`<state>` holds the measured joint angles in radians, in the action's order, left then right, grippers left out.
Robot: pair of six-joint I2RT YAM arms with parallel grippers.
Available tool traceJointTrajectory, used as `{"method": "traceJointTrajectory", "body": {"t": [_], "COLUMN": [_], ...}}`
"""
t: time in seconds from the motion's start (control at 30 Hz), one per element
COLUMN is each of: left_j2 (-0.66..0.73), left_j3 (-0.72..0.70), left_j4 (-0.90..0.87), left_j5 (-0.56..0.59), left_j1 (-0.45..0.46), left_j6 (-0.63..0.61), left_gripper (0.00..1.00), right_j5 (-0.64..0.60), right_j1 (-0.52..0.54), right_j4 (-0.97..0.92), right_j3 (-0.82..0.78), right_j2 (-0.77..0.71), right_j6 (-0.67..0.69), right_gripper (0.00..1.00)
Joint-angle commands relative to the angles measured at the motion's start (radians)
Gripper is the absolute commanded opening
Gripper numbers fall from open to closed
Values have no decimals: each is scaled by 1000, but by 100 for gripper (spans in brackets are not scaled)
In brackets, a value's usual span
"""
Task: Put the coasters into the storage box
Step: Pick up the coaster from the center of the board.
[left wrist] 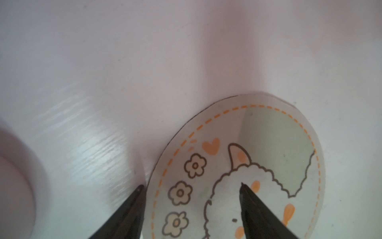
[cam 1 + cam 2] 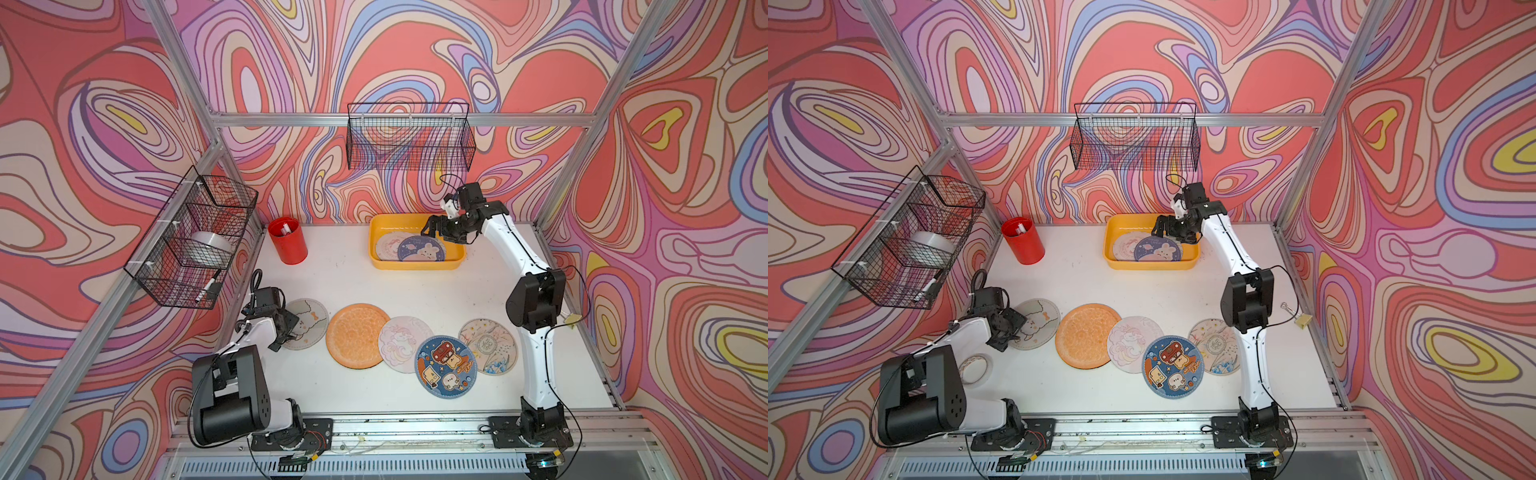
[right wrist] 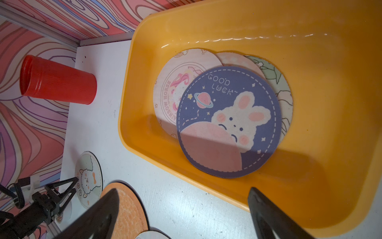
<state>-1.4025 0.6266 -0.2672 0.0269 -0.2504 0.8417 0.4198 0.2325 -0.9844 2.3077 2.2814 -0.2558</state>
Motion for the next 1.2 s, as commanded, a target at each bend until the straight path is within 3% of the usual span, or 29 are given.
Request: {"method": "traceJointTrajectory", "body": {"t": [0.0, 0.27, 0.53, 1.17], "left_j2": [-86, -151, -107, 0], "left_j3": [-48, -27, 49, 274], "left_j4": [-13, 38, -45, -176], "left_j5": [-148, -198, -208, -226], "left_j1": [5, 7, 12, 81], "left_j6": [30, 24, -9, -70], "left_gripper": [62, 37, 0, 0], "right_j5": [0, -4, 1, 40], "right_j1": [4, 5, 4, 4], "right_j4": [2, 4, 61, 129], "right_j3": [27, 15, -72, -176], "right_j2": [20, 13, -31, -74], "right_j6": [2, 2, -15, -39], "right_gripper": [98, 98, 98, 98]}}
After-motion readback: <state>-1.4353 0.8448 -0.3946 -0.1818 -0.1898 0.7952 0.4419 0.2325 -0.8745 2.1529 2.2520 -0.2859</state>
